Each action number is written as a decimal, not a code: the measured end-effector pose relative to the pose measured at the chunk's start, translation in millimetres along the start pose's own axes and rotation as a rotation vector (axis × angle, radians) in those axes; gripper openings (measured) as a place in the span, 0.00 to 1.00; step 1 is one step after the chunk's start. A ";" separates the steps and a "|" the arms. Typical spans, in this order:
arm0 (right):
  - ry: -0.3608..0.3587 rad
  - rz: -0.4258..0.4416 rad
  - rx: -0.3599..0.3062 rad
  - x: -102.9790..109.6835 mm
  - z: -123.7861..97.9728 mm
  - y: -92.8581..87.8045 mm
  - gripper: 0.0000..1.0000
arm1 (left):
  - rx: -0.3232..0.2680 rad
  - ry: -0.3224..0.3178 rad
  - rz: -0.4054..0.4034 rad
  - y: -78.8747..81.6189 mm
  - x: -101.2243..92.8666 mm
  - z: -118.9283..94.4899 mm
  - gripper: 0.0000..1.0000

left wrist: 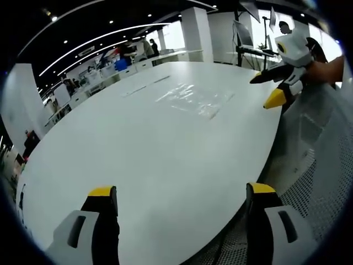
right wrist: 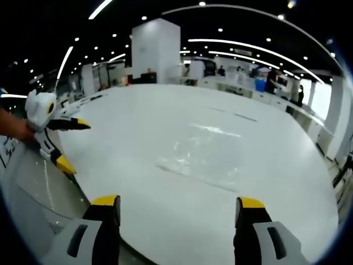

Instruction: Open the resealable bag by pulling the two sides of the seal apart until the entire bag opening is separated and visibly accessible.

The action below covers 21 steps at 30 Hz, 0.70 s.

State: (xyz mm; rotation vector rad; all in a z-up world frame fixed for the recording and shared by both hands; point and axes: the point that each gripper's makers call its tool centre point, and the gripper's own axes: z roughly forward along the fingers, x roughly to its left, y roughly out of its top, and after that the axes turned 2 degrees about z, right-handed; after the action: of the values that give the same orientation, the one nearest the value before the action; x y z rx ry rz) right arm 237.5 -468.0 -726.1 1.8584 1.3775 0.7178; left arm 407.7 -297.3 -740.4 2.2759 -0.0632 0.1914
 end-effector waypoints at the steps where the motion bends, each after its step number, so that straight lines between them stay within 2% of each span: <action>1: -0.002 0.002 -0.004 -0.4 -0.4 0.9 0.85 | 0.000 -0.001 0.000 0.4 -0.3 -0.2 0.95; 11: -0.018 0.001 -0.029 -4.0 -1.2 5.3 0.86 | 0.021 -0.028 -0.006 -4.1 -5.3 1.8 0.95; 21: 0.007 0.002 -0.024 1.2 -0.3 4.2 0.86 | -0.003 -0.005 -0.014 0.1 -0.4 0.0 0.96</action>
State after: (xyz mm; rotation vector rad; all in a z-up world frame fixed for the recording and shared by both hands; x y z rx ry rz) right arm 240.0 -467.5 -722.6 1.8410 1.3658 0.7387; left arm 407.3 -297.4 -740.3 2.2737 -0.0505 0.1781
